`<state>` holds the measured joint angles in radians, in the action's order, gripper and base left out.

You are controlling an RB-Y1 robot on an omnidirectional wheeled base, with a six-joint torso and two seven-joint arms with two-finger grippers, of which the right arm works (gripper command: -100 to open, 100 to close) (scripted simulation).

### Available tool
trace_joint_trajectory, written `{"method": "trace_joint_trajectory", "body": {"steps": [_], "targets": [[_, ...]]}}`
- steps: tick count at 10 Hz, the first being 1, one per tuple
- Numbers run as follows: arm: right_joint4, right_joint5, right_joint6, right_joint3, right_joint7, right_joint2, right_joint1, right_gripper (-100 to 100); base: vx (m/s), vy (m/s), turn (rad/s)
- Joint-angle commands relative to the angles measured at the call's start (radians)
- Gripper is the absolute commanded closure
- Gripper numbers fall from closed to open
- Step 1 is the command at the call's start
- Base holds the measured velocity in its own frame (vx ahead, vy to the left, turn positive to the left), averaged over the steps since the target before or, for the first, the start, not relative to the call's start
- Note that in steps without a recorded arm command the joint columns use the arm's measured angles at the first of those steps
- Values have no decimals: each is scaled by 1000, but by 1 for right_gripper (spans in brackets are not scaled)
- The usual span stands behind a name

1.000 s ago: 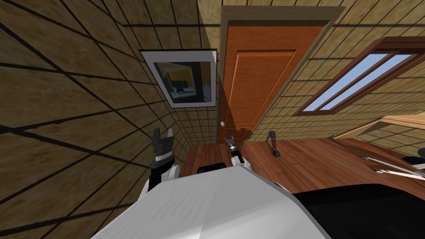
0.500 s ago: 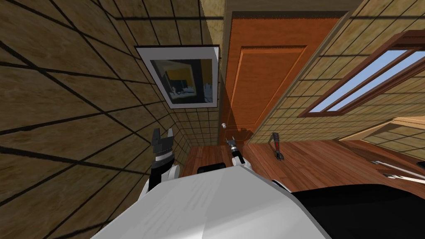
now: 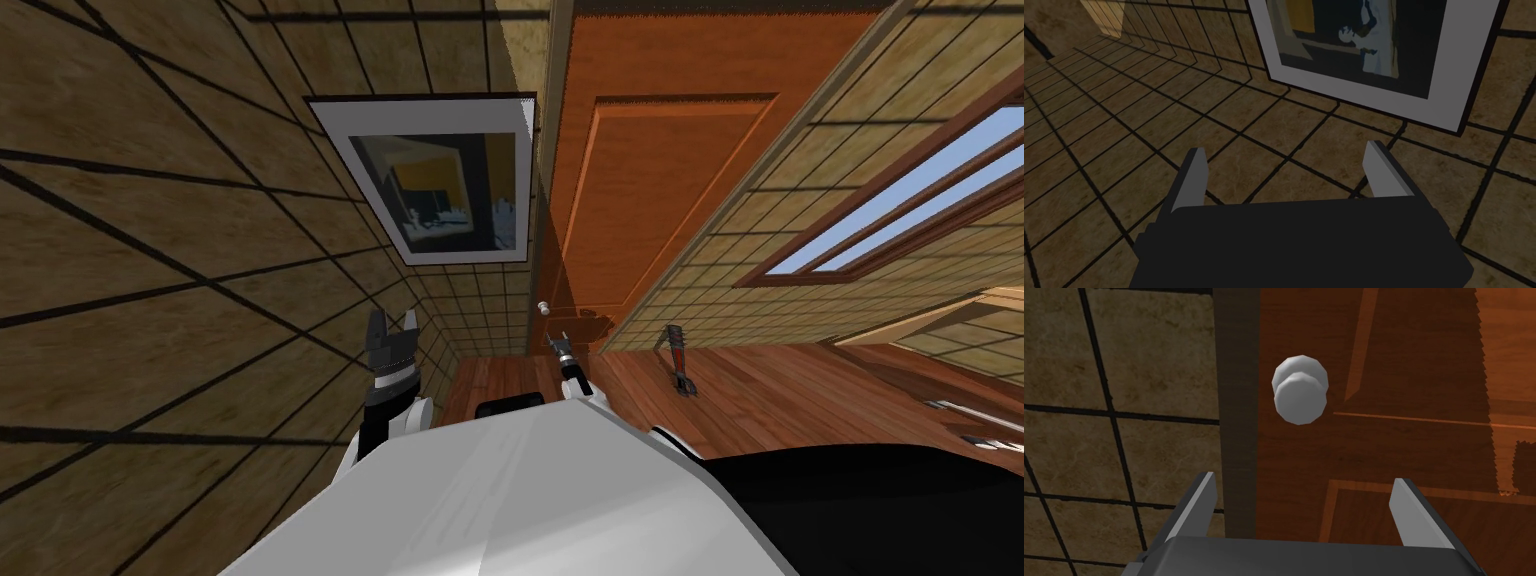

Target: Pull the door open

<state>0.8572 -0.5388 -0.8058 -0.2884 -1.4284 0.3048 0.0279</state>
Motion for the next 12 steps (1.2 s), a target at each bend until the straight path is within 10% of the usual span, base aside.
{"method": "trace_joint_trajectory", "body": {"steps": [1, 12], "targets": [[-28, -14, -10, -5, -34, 5, -9, -100, 162, 22, 12], [-115, -69, -42, 70, -90, 61, -9, -100, 145, -8, 133]]}}
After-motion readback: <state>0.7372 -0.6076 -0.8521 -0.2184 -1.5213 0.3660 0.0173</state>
